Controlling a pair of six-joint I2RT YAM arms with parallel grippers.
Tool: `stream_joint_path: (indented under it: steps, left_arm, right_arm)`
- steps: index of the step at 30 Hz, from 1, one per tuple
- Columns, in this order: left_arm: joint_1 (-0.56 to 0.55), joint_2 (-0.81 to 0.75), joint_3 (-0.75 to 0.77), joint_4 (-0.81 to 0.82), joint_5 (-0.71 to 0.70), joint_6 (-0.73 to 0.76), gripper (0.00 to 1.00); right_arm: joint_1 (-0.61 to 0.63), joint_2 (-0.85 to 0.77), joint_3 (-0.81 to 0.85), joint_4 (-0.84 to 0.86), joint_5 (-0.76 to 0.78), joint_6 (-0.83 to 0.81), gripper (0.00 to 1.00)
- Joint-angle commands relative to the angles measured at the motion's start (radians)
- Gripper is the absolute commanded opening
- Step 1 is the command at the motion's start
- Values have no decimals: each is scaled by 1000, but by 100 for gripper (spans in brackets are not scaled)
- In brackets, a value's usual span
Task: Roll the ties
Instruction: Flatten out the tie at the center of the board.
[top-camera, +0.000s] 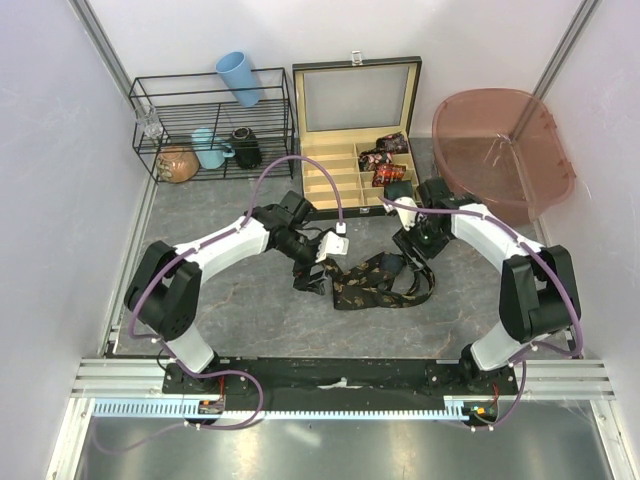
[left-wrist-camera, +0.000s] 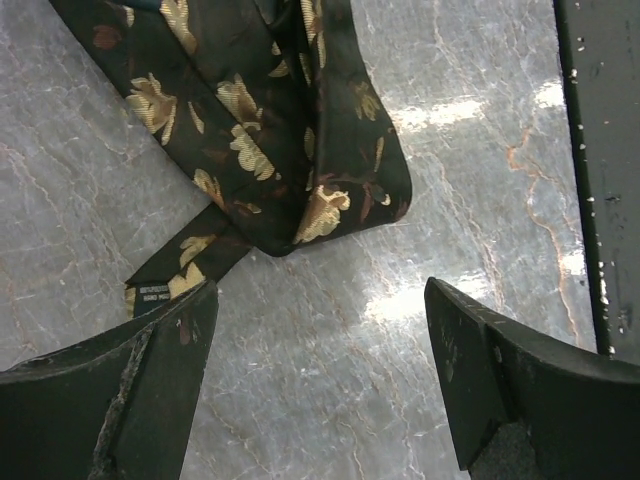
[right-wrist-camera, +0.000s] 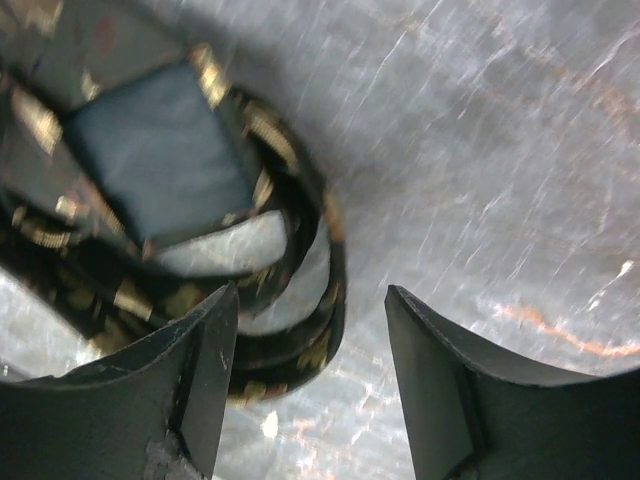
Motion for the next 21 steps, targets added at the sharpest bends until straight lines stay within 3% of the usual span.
stream_joint_path:
  steps: [1,6,9,10,11,12,13,21]
  left_arm:
    - [4,-15,26,61,8,28,90]
    - [38,-66,0,96,13,-60,90]
    - [96,-73,11,114,44,-145,90]
    - [110,-80,12,119,56,-157,90]
    - [125,-83,11,122,56,-165,90]
    - [131,-87,2,128,54,-164,90]
    - [133,-96,-5,128,48,-159,90]
    - [124,-107,-37,168,65,-81,88]
  right_arm:
    - [11,34,-9,141,28,66,68]
    - [49,65,-65,184,83,43,64]
    - [66,57,-113,216,114,23,54]
    - [66,54,-116,224,134,23,40]
    - [64,53,-117,226,145,26,32]
    - [64,45,-114,224,154,30,13]
    - [63,36,-111,224,163,33,3]
    - [35,-204,-50,278,1,138,0]
